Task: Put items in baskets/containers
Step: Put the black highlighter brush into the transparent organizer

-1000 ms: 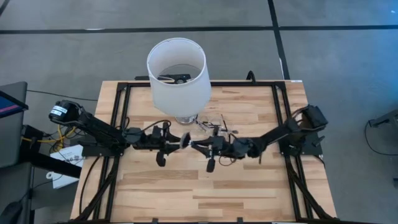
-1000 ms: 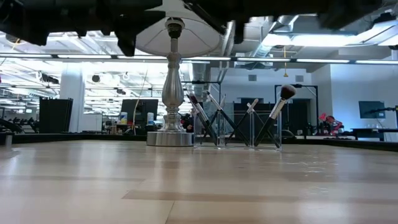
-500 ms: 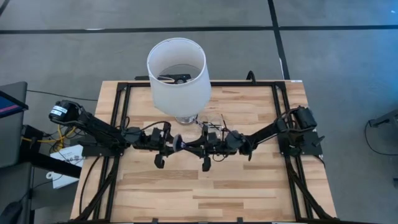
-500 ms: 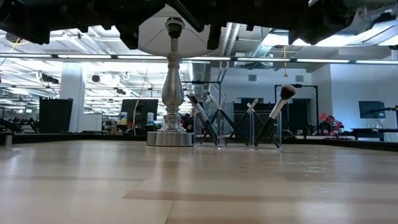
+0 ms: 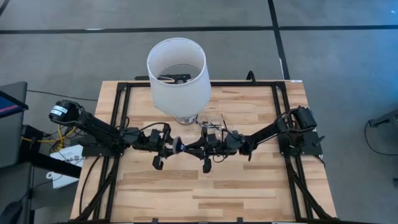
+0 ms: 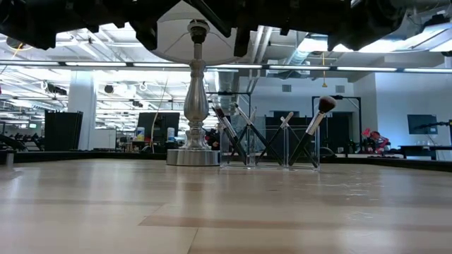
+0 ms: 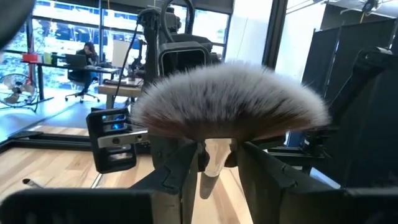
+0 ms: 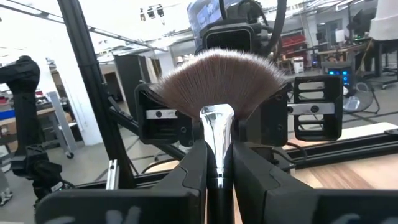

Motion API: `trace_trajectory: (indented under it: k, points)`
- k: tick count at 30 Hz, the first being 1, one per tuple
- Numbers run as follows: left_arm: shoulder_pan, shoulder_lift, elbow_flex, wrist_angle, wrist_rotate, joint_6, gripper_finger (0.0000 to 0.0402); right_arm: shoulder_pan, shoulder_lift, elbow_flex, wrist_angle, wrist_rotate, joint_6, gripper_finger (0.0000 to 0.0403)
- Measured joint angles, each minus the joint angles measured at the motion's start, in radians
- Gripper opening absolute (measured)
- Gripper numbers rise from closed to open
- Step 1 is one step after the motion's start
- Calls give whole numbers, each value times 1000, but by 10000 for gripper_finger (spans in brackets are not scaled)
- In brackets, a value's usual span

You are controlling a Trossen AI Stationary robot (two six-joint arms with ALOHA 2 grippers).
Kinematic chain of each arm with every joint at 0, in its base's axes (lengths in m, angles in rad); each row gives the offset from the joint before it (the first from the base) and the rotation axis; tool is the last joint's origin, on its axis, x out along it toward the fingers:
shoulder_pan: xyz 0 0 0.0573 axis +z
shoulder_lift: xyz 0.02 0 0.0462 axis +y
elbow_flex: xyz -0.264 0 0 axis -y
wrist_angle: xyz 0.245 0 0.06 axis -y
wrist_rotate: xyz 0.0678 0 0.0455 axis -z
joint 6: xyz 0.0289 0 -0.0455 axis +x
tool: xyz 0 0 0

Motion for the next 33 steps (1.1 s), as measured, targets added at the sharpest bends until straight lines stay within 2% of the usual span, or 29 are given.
trace_trajectory:
  k: [18, 24, 27, 33]
  points:
    - [2, 0, 2, 31, 15, 3, 108, -13, 0, 4, 4, 13, -18, 41]
    - [15, -1, 21, 36, 36, 4, 111, -16, 0, 70, -85, 2, -28, 39]
    - [13, -2, 24, 23, 54, 3, 127, -13, 2, 80, -97, 2, -71, 41]
    - [-6, -2, 25, 19, 59, 4, 185, -12, 3, 81, -91, 16, -80, 39]
